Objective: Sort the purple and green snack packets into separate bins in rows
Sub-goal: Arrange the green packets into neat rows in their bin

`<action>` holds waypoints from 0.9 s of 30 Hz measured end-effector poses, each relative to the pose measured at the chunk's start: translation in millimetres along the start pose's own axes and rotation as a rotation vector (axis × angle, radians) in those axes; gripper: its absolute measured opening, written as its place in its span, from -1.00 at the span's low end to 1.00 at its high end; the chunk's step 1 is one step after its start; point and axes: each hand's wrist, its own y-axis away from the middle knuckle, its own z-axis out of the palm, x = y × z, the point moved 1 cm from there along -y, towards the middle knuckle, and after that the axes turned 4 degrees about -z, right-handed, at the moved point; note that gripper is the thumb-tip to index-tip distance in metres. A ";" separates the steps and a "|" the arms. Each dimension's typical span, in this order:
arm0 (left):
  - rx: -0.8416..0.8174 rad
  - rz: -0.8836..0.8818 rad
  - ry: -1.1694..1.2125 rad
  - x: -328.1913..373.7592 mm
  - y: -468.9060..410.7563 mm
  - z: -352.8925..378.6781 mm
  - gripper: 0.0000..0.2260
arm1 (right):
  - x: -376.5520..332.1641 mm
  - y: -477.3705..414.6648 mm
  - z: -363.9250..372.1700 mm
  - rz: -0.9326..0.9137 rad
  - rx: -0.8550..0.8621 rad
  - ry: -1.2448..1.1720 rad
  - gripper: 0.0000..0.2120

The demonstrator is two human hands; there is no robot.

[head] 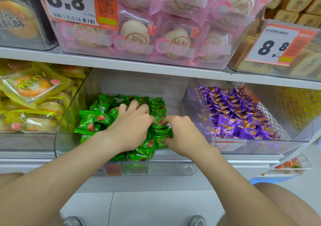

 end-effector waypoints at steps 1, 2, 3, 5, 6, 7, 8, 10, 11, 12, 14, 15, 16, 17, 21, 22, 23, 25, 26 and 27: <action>0.013 0.005 -0.001 0.6 -0.7 0.3 -0.62 | 0.3 0.8 -0.5 0.003 0.007 0.005 -0.51; 0.029 0.005 0.002 0.8 -1.5 0.8 -0.63 | 0.4 1.5 -1.0 0.004 0.014 0.013 -0.52; 0.041 -0.001 0.006 0.8 -2.6 1.2 -0.64 | -0.1 1.8 -1.6 0.007 0.021 0.020 -0.52; 0.044 -0.015 -0.007 0.4 -5.8 2.9 -0.65 | -1.6 2.2 -2.5 0.021 0.039 0.028 -0.49; 0.039 -0.017 -0.015 0.0 -7.5 3.7 -0.65 | -2.0 1.9 -2.7 0.024 0.044 0.024 -0.47; 0.031 -0.017 -0.014 -0.6 -8.9 4.4 -0.63 | -2.1 1.5 -2.5 0.023 0.044 0.014 -0.46; 0.022 -0.015 -0.006 -1.6 -10.0 5.0 -0.62 | -1.9 1.1 -2.1 0.020 0.040 0.001 -0.45; 0.009 -0.003 0.011 -2.9 -10.9 4.7 -0.62 | -1.7 0.8 -1.7 0.016 0.034 -0.016 -0.46; 0.009 0.005 0.013 -3.1 -11.1 4.1 -0.66 | -1.3 0.5 -1.3 0.015 0.033 -0.020 -0.47; 0.012 0.007 0.017 -2.8 -11.0 3.2 -0.71 | -0.5 -0.3 -0.3 0.016 0.032 -0.022 -0.47; 0.024 0.001 0.029 -1.6 -11.3 1.2 -0.78 | 0.3 -1.2 1.8 0.017 0.026 -0.025 -0.48; 0.030 -0.002 0.031 -1.0 -11.8 0.3 -0.78 | 0.0 -1.1 2.1 0.014 0.025 -0.028 -0.48; 0.035 -0.005 0.033 -0.7 -12.4 0.0 -0.79 | -0.1 -1.3 2.5 0.010 0.025 -0.028 -0.48; 0.037 -0.009 0.036 -0.7 -13.1 0.0 -0.78 | -0.4 -1.4 2.6 0.004 0.027 -0.024 -0.49; 0.038 -0.008 0.038 -2.3 -13.8 1.4 -0.76 | -4.6 -2.3 1.6 -0.001 0.064 0.005 -0.57; 0.039 -0.008 0.042 -2.2 -13.4 1.2 -0.75 | -5.7 -2.5 1.6 -0.002 0.067 0.016 -0.58; 0.040 -0.010 0.049 -2.3 -13.0 0.4 -0.75 | -6.5 -2.3 1.0 -0.005 0.064 0.024 -0.57; 0.051 -0.025 0.060 -3.2 -11.6 -3.1 -0.76 | -6.9 -0.6 -1.6 -0.004 0.045 0.030 -0.55; 0.066 -0.036 0.062 -4.1 -10.5 -5.7 -0.76 | -6.8 0.6 -3.6 0.000 0.033 0.029 -0.53; 0.085 -0.051 0.061 -5.4 -8.6 -9.2 -0.76 | -6.8 2.0 -6.4 0.008 0.022 0.025 -0.52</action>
